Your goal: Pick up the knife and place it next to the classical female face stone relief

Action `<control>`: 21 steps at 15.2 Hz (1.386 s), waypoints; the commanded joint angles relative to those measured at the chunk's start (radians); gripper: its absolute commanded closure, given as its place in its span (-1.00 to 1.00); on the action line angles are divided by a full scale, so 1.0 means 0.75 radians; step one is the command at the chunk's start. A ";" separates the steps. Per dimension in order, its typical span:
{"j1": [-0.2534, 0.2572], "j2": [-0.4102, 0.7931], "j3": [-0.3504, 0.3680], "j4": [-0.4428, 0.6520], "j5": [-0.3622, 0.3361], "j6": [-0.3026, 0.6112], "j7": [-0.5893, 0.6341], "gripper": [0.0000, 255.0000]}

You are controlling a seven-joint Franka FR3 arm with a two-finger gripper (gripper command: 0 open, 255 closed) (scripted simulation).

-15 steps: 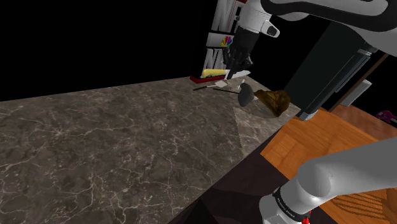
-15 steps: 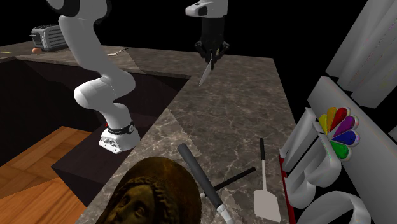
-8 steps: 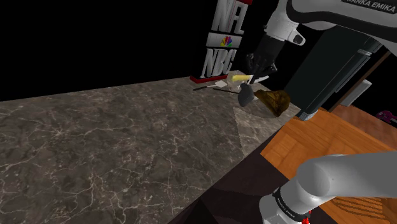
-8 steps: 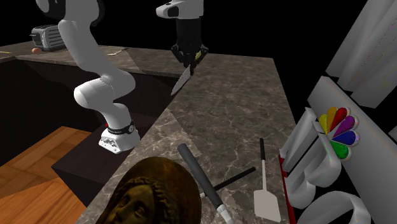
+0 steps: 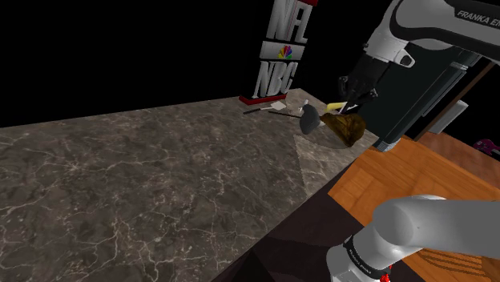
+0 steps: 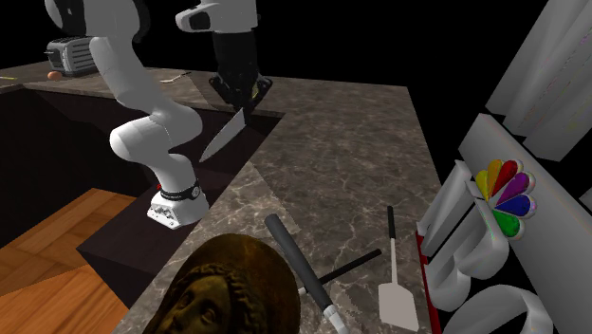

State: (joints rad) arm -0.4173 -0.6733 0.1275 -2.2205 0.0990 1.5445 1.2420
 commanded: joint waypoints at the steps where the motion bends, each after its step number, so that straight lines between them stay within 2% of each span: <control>1: -0.018 -0.041 -0.060 -0.028 -0.035 -0.017 -0.068 1.00; 9: -0.096 -0.118 -0.288 -0.072 -0.190 -0.055 -0.322 1.00; 21: -0.103 -0.168 -0.302 -0.301 -0.203 0.125 -0.327 1.00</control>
State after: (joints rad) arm -0.4941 -0.7986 -0.0983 -2.4337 -0.0528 1.6256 0.9971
